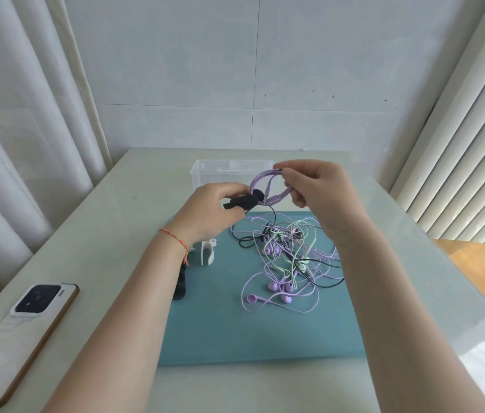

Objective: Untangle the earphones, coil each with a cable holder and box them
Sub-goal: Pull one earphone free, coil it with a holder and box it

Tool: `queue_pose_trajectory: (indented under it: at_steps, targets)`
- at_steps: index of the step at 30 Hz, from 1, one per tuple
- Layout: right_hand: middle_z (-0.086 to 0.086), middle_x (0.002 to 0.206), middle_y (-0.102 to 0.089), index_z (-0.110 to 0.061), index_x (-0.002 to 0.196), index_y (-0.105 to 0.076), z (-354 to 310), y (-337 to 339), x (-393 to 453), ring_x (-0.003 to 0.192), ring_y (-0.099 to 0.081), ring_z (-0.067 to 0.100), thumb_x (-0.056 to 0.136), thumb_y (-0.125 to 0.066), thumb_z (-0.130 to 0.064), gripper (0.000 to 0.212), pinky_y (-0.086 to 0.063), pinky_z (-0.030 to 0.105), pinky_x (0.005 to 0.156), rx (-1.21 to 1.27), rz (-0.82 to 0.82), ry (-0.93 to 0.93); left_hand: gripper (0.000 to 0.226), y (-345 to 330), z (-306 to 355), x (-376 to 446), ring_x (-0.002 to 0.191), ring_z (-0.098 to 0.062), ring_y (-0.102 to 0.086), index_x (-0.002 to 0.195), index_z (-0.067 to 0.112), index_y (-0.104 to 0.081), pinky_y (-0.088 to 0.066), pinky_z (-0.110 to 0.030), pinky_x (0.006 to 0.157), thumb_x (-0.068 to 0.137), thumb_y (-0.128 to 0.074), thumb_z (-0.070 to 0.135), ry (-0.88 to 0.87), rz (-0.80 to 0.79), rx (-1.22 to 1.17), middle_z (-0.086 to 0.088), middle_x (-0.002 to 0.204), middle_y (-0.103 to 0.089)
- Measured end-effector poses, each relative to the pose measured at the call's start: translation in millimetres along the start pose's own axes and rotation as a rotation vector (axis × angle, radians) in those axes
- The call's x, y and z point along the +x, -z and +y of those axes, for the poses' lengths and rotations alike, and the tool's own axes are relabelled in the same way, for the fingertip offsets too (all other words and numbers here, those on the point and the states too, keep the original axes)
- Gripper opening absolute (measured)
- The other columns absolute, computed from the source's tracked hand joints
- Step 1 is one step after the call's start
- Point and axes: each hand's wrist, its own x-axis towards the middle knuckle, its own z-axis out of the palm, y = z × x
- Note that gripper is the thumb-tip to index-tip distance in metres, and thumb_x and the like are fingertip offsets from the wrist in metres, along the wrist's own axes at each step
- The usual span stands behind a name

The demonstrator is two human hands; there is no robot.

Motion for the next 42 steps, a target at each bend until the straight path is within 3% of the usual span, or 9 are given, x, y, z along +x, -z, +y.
queue_pose_trajectory:
  at_steps: [5,11,17,21,29,34,37,39,42]
  targets:
    - [-0.014,0.042,-0.048,-0.015,0.097,-0.074,-13,-4,-5,0.041,-0.041,0.005,0.091,-0.059,-0.011,0.017,-0.035,0.013,0.048,-0.157,0.057,0.136,0.04,2,-1,0,0.088,0.016,-0.057,0.104,0.037,-0.066,-0.034,0.004,0.077,0.083,-0.059,0.004,0.02,0.022,-0.007,0.02,0.095,-0.067]
    - [-0.027,0.048,-0.054,-0.017,0.099,-0.075,-18,-5,-8,0.05,-0.049,-0.004,0.091,-0.06,-0.013,0.018,-0.04,0.014,0.059,-0.287,0.039,0.209,0.041,3,-2,1,0.083,0.024,-0.053,0.099,0.04,-0.065,-0.032,0.006,0.075,0.083,-0.058,0.003,0.023,-0.007,-0.007,0.027,0.089,-0.064]
    - [-0.024,0.045,-0.053,-0.016,0.098,-0.075,-16,0,-7,0.044,-0.045,0.0,0.091,-0.059,-0.012,0.018,-0.036,0.015,0.053,-0.345,-0.005,0.172,0.042,3,-6,1,0.094,0.009,-0.06,0.098,0.043,-0.067,-0.048,-0.019,0.088,0.082,-0.059,0.005,0.015,-0.007,-0.075,0.018,0.097,-0.07]
    - [-0.021,0.043,-0.052,-0.016,0.098,-0.075,-14,0,-6,0.042,-0.043,0.002,0.091,-0.06,-0.013,0.017,-0.036,0.014,0.05,-0.338,-0.006,0.159,0.041,2,-1,1,0.103,0.0,-0.058,0.104,0.038,-0.068,-0.036,-0.002,0.084,0.084,-0.057,0.003,-0.006,-0.024,-0.031,0.013,0.106,-0.07]
    - [-0.028,0.045,-0.052,-0.018,0.098,-0.075,-14,-4,-7,0.047,-0.048,-0.003,0.09,-0.06,-0.013,0.018,-0.036,0.01,0.051,-0.422,-0.097,0.178,0.037,-1,-3,3,0.108,-0.009,-0.061,0.107,0.034,-0.069,-0.043,-0.023,0.092,0.086,-0.058,0.006,-0.014,-0.045,-0.022,0.01,0.11,-0.07]
    - [-0.014,0.039,-0.047,-0.016,0.096,-0.075,-11,0,-6,0.039,-0.037,0.004,0.091,-0.059,-0.011,0.018,-0.031,0.012,0.045,-0.328,-0.118,0.115,0.032,-2,2,1,0.097,-0.017,-0.064,0.102,0.02,-0.068,-0.053,-0.039,0.088,0.076,-0.053,0.009,0.036,-0.11,-0.393,-0.004,0.105,-0.071]
    - [0.002,0.055,-0.052,-0.016,0.094,-0.075,-8,3,-4,0.05,-0.04,0.016,0.09,-0.06,-0.01,0.017,-0.035,0.024,0.052,-0.165,-0.128,0.037,0.032,-2,2,-1,0.097,-0.021,-0.061,0.106,0.011,-0.061,-0.052,-0.041,0.085,0.075,-0.056,0.007,0.049,-0.253,-0.659,-0.007,0.104,-0.068]
    - [0.008,0.066,-0.054,-0.015,0.093,-0.075,-3,3,-2,0.056,-0.042,0.019,0.09,-0.059,-0.008,0.018,-0.038,0.028,0.054,-0.064,-0.147,-0.009,0.036,-3,4,-2,0.095,-0.023,-0.06,0.105,0.009,-0.056,-0.052,-0.04,0.082,0.071,-0.069,0.014,0.008,-0.314,-0.707,-0.005,0.1,-0.067]
    - [0.005,0.067,-0.054,-0.009,0.097,-0.074,3,0,0,0.054,-0.044,0.015,0.092,-0.058,-0.006,0.018,-0.039,0.023,0.053,0.056,-0.181,-0.065,0.05,-9,12,0,0.087,-0.024,-0.063,0.1,0.008,-0.054,-0.052,-0.039,0.076,0.063,-0.077,0.033,0.06,-0.181,-0.655,-0.011,0.094,-0.064]
